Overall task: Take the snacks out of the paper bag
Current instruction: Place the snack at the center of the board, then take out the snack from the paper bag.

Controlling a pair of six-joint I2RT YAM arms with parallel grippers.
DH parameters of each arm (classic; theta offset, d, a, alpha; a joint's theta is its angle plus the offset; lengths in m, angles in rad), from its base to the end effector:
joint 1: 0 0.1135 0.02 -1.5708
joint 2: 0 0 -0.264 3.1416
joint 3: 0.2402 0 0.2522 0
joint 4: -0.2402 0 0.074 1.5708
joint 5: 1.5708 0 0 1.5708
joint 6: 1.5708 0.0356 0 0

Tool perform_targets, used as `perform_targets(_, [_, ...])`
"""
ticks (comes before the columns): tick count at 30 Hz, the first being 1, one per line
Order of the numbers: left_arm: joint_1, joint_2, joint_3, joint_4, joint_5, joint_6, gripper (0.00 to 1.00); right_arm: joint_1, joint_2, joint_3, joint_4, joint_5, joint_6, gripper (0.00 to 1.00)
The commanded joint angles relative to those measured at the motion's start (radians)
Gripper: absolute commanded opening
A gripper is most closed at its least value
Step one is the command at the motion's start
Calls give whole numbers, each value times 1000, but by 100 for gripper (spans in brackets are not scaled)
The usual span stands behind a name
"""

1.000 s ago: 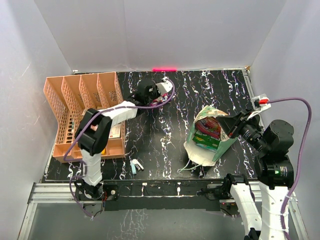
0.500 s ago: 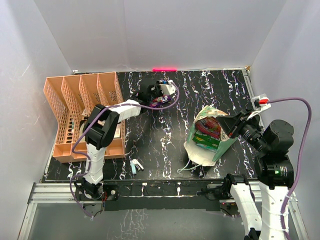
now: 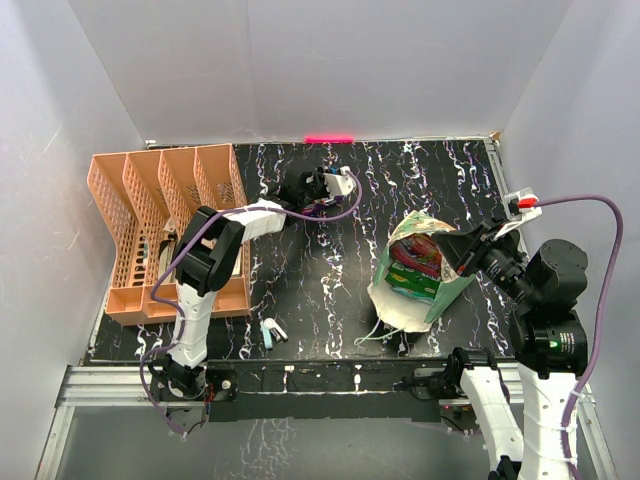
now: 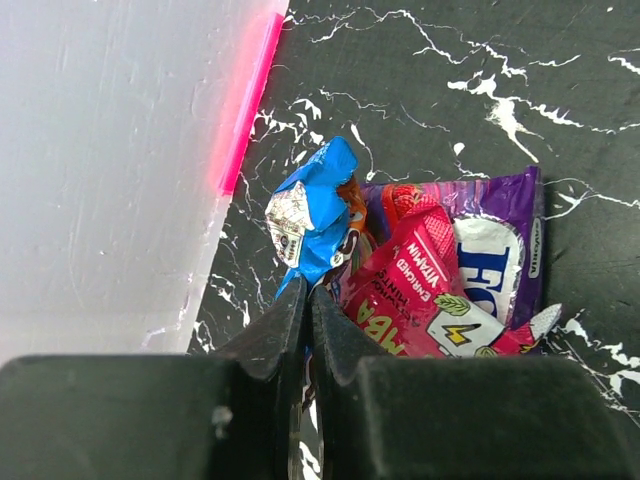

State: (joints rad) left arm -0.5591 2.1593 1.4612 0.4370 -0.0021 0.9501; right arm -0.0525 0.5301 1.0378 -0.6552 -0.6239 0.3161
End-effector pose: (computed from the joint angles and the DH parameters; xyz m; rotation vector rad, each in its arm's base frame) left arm 0.4228 -0.2644 0.1933 1.2598 1.3421 0.2765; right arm 0.0799 0.0166 0.4034 -0.1515 1.7380 0.7278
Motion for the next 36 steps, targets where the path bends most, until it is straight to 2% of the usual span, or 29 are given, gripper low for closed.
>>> perform_targets(1, [-6,-19,1,26,37,-11,12,5,-4,21,72,-10,3,7])
perform_targets(5, [-11,-72,5,-10,9,-21,34,5,-4,22,74,-10,2,7])
perform_targets(8, [-14,-197,-11,-77,20,-145,39,5,-5,20,74,-8,2,7])
perform_targets(13, [-30,-518,-190,-116,94,-551,48,6,-3,2,88,-13,5,7])
perform_targets(16, [-41,-732,-371,-72,197,-818,51,5,-1,-3,100,-25,11,7])
perform_targets(18, [-66,-872,-511,-7,287,-940,54,5,-2,-8,112,-33,17,7])
perform_targets(20, [-133,-997,-617,-12,298,-1000,55,5,-7,-11,116,-37,20,7])
perform_targets(23, [-342,-1172,-728,-73,189,-1010,55,5,-12,-13,109,-39,22,7])
perform_targets(26, [-558,-1249,-806,-95,44,-1021,52,5,-23,-19,104,-32,24,7])
perform_targets(28, [-719,-1245,-832,-97,-64,-974,50,6,-24,-17,101,-27,22,7])
perform_targets(31, [-931,-1153,-823,-68,-272,-791,50,5,-18,-11,97,-31,21,7])
perform_targets(33, [-966,-1052,-779,-57,-292,-699,50,5,-14,-6,97,-34,22,7])
perform_targets(36, [-968,-918,-757,102,-313,-540,50,5,-12,-1,97,-35,21,7])
